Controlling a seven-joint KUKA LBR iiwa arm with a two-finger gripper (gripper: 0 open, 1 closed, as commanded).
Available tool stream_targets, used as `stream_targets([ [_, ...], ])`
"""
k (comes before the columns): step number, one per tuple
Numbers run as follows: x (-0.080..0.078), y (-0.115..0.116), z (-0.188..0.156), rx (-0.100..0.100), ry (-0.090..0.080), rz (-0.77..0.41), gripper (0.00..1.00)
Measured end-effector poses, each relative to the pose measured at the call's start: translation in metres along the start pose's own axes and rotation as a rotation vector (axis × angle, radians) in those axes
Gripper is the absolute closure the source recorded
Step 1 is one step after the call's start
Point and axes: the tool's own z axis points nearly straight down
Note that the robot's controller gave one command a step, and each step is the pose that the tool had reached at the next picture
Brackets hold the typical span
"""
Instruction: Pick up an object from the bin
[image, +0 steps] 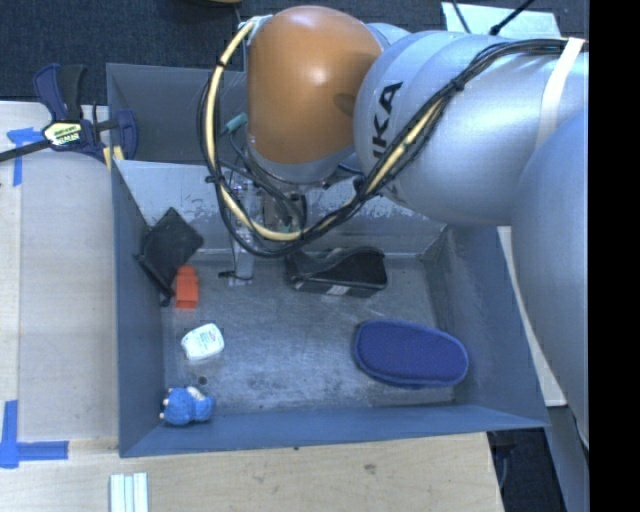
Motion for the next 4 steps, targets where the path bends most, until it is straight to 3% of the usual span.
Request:
stream_targets([
  [1,-0.002,0.020,0.102,0.000,0.007,-0.278,0.00],
  [2,-0.009,0.027,0.172,0.000,0.005,-0.641,0.00],
  [3,-0.011,0.028,0.169,-0.002,-0.002,-0.638,1.00],
  [4,-0.015,-0.001,0.052,0.001,-0.010,-0.625,1.00],
])
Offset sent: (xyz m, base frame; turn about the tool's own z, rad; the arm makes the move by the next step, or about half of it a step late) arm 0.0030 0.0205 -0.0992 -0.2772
